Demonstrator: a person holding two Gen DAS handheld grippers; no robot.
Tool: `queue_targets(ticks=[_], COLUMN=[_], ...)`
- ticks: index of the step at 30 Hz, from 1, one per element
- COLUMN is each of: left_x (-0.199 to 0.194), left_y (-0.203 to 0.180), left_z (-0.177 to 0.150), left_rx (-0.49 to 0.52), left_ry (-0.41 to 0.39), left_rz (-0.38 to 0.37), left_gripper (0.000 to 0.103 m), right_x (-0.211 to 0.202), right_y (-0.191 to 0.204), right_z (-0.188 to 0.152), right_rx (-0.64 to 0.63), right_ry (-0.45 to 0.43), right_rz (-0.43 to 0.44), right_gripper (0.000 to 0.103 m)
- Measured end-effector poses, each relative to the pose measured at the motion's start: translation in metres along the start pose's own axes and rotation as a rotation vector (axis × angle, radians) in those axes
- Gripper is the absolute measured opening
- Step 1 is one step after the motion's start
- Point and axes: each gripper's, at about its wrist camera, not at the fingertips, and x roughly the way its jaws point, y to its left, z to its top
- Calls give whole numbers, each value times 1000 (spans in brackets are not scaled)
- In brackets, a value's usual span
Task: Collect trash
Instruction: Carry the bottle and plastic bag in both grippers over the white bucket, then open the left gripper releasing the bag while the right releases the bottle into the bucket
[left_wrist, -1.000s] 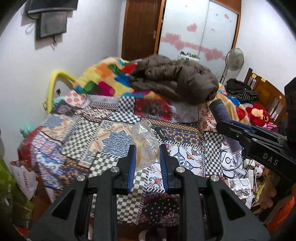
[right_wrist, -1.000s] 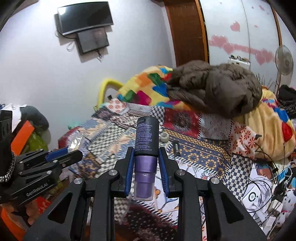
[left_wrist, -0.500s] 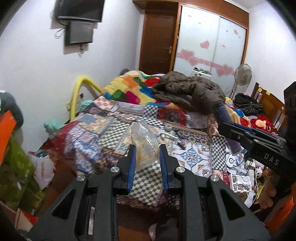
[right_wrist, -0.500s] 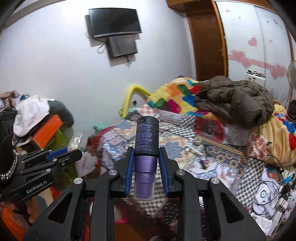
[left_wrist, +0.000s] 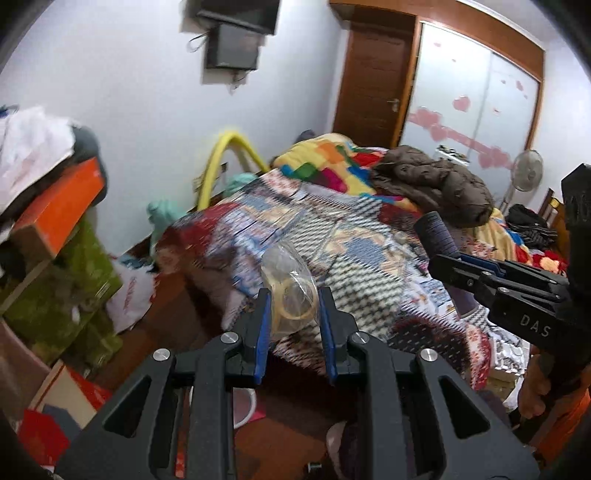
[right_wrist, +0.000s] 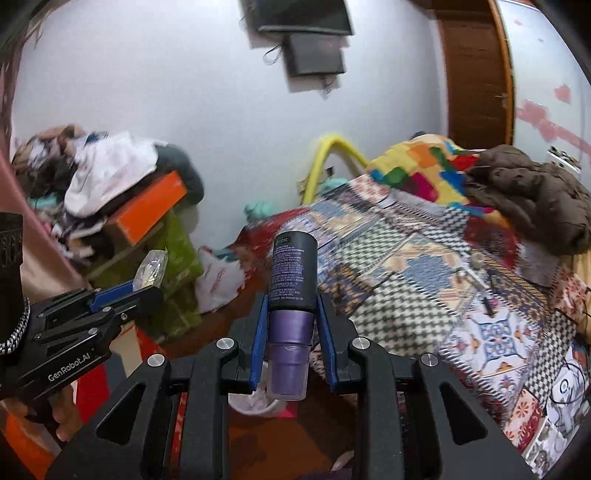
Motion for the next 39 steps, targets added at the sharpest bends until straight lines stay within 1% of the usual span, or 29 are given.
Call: queue_targets(ticks=[3,8,10,13,18,23,27,32,36,39], left_x=[1,12,17,30,66,102,130,162,185,199], left_y=[26,66,76,94,121,138,144,154,162,168], left_z=[-16,-43,-55,-77,-117,-148,-167,-188,-198,-200], left_rx=[-37,-94,-108,-139,-207,-263,-276,-311,-355,-376], left_ry=[27,84,107,158,275,370,445,521,576,598], left_rz=[27,68,85,101,106,99,103,109,87,76], left_gripper=[24,24,24,24,24,24,24,24,24,24], right_x=[15,50,62,84,123,166,205,250,278,293], right_y=[18,48,59,70,85,91,95,100,101,101], right_z=[-6,-21,-27,-36,-55,-77,-95,-113,-118,-116], right_rx=[-18,-42,-51,-67,-98,-104,-101,-115,-107,-106], right_ry=[33,116,151,213,316,431,533,629,689,701], right_rz=[22,66,78,96,114,130,150,140,158,175], right_gripper=[24,24,24,24,24,24,24,24,24,24])
